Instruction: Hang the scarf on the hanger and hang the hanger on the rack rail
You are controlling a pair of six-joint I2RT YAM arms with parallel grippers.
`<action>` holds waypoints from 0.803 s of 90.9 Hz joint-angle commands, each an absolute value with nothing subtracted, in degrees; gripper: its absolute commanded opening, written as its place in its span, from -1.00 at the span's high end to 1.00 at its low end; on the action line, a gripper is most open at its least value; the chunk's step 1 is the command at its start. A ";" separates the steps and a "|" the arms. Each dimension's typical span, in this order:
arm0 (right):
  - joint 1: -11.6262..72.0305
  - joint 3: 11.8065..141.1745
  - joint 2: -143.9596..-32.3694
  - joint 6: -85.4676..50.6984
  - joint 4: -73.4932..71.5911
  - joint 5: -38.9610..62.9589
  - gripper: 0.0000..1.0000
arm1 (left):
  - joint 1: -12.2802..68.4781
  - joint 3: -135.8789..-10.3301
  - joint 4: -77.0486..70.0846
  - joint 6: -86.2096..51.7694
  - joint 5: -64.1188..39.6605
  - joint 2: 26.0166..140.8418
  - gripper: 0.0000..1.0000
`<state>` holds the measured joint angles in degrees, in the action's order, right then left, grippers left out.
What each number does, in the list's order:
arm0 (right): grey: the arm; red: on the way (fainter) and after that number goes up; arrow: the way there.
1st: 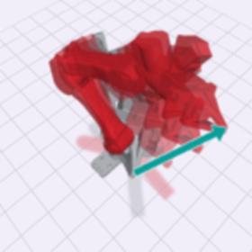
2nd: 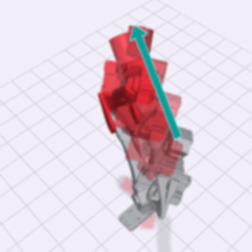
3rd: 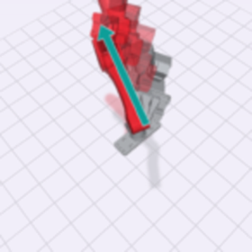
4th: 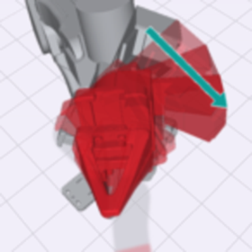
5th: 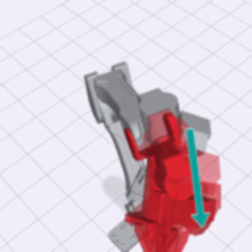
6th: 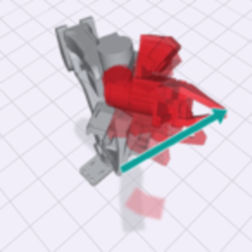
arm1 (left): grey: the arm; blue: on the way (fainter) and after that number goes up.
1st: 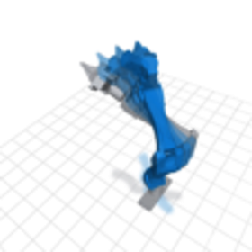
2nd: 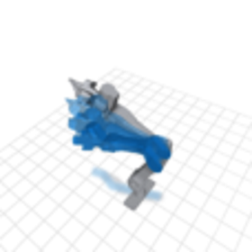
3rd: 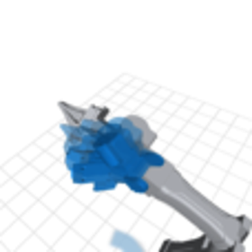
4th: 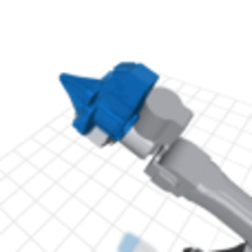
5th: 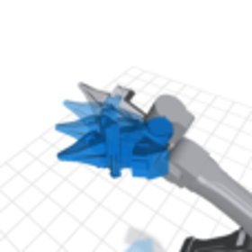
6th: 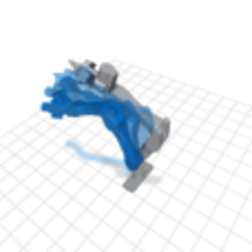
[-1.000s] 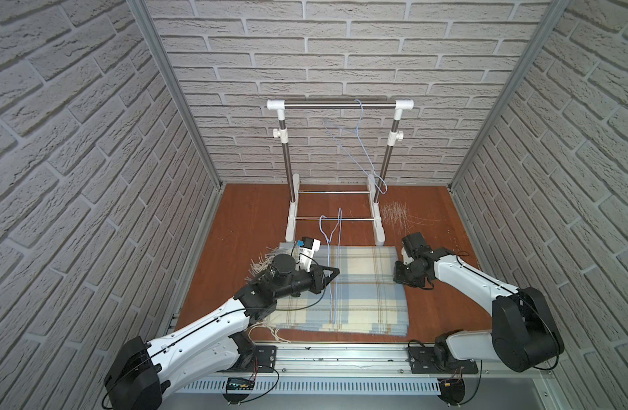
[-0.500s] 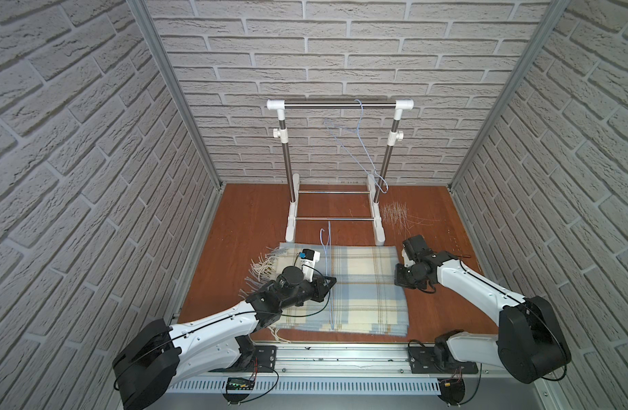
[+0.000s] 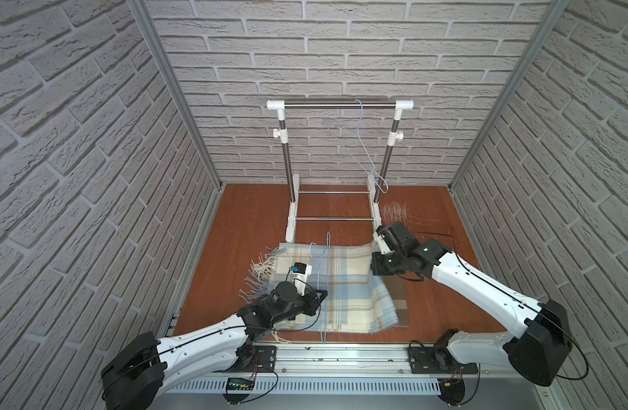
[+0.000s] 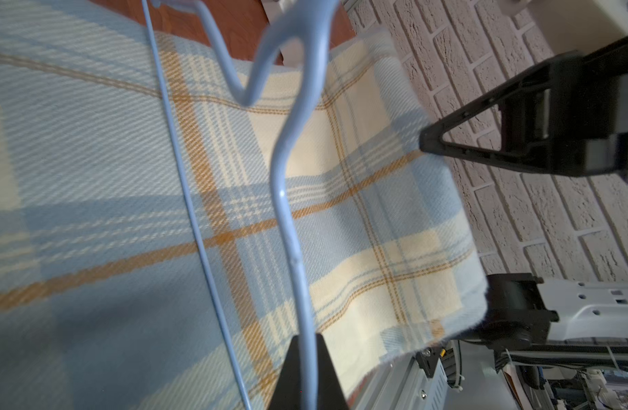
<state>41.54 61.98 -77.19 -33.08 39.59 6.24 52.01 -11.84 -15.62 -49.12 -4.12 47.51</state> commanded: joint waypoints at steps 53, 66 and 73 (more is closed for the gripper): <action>49.01 62.45 -101.62 -43.73 -4.89 21.12 0.42 | 52.56 -12.96 -22.67 -47.90 -2.97 58.39 1.00; 47.48 63.39 -93.96 -37.75 12.25 13.21 -0.04 | 52.57 -15.35 -24.98 -47.07 -4.83 63.49 1.00; 47.12 62.25 -88.69 -36.46 16.85 8.78 -0.31 | 52.59 -16.39 -26.17 -46.86 -5.62 65.67 1.00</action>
